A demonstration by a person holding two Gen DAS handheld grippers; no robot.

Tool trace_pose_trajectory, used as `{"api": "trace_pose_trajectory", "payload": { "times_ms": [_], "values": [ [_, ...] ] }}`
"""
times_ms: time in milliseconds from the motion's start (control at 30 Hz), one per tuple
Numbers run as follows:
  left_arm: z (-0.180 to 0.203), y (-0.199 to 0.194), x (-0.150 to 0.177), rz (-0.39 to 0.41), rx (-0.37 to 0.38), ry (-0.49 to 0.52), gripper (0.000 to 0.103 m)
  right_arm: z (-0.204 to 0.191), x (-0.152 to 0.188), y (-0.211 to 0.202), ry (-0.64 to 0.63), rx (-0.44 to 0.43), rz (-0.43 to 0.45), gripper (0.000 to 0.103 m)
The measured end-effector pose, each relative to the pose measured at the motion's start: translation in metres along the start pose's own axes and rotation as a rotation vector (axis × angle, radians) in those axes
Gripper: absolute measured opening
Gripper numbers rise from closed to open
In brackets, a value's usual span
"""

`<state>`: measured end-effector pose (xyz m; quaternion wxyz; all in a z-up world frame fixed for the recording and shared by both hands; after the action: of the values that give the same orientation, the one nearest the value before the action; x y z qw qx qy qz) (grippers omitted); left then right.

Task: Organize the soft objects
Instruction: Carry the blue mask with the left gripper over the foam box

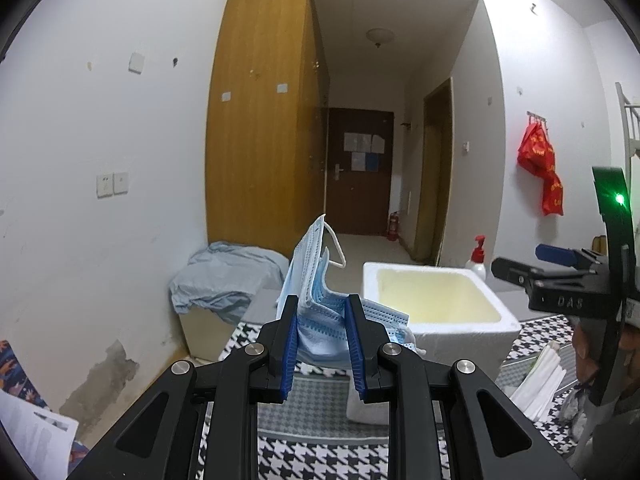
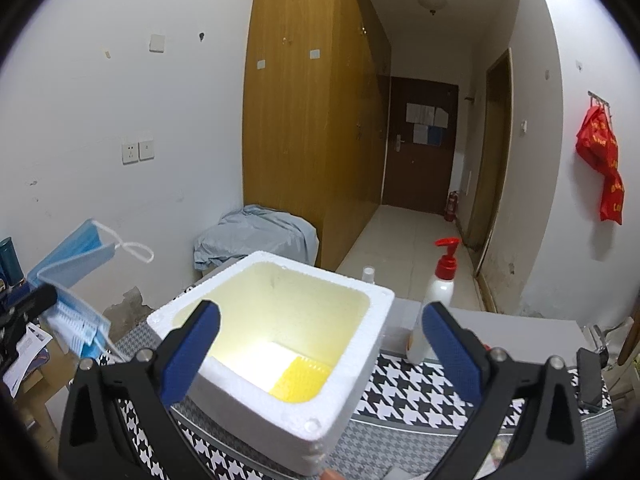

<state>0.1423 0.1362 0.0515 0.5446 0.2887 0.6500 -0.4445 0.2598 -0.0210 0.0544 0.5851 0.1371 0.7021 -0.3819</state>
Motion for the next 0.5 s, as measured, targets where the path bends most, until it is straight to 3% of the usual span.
{"api": "trace_pose_trajectory", "payload": {
  "times_ms": [500],
  "values": [
    [0.046, 0.01, -0.032, 0.038, 0.105, 0.036, 0.024, 0.019, 0.005, -0.036, -0.005, 0.068, 0.05, 0.102]
  ]
}}
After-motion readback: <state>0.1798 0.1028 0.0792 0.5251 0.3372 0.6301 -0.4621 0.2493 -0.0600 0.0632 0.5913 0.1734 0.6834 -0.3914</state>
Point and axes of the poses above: each gripper's, at about its wrist camera, not at the fingertips, and y roughly the way its jaws point, z to its right, x to its underside, the point moved 4 cm from there along y, roughly the way its jaws point, and after that the axes turned 11 degrees about -x, right-handed, at the moved point
